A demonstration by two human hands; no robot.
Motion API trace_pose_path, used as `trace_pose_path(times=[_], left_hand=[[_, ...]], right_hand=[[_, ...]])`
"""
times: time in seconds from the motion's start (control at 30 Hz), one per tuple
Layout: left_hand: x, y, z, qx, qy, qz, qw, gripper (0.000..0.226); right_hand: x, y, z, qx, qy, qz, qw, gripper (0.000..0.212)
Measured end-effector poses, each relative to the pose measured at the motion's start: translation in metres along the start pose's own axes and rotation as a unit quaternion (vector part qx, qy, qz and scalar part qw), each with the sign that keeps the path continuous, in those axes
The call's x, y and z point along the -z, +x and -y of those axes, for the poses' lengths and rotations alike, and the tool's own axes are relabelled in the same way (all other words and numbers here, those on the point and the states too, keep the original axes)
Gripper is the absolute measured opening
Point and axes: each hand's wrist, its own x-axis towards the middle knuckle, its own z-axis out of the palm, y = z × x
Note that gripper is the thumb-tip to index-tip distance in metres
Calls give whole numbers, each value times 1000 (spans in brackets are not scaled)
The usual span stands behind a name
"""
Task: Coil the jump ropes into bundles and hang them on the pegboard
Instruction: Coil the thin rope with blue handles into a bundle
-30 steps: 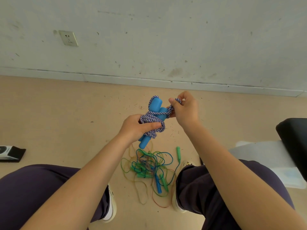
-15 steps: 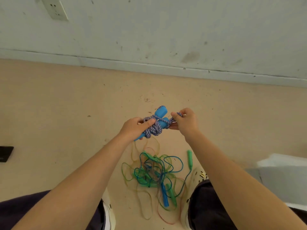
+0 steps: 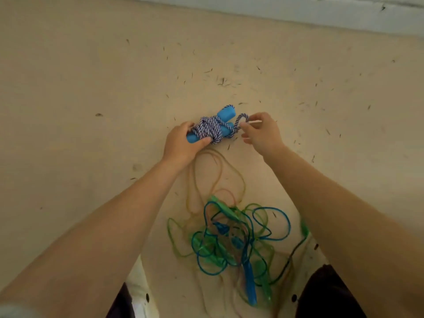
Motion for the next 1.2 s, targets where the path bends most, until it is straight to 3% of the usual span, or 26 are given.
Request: trace_pose_path(times=[0.1, 0.2, 0.27, 0.37, 0.5, 0.6, 0.7, 0.87, 1.07, 1.2], left_hand=[[4, -18, 8, 66, 19, -38, 997, 83], [1, -45, 16, 161, 118, 1, 980, 58], [-8, -59, 21, 166, 160, 52, 972, 37], [-16, -69, 19, 171, 103, 85, 976, 27], [3, -84, -3, 191, -121, 117, 967, 13], [40, -111, -39, 138, -231, 151, 951, 13], [87, -146, -91, 87, -274, 128, 949, 20], [177, -230, -180, -61, -247, 84, 963, 26], [273, -347, -268, -256, -311, 60, 913, 19], [296, -401, -288, -271, -316, 103, 903, 22]], right_hand=[[2, -14, -20, -16, -124, -13, 992, 39], [-5, -38, -48, -36, -264, 38, 963, 34], [-15, -52, -62, -22, -323, 84, 942, 29], [-24, -67, -65, -16, -244, 117, 962, 25], [-4, -90, -28, -41, -56, 137, 988, 26], [31, -120, 14, -19, -43, 149, 988, 27], [67, -167, 63, 38, -41, 145, 988, 25], [122, -278, 162, 144, 20, 149, 978, 24], [179, -425, 246, 321, 82, 121, 936, 25], [192, -482, 254, 377, 84, 139, 912, 24]])
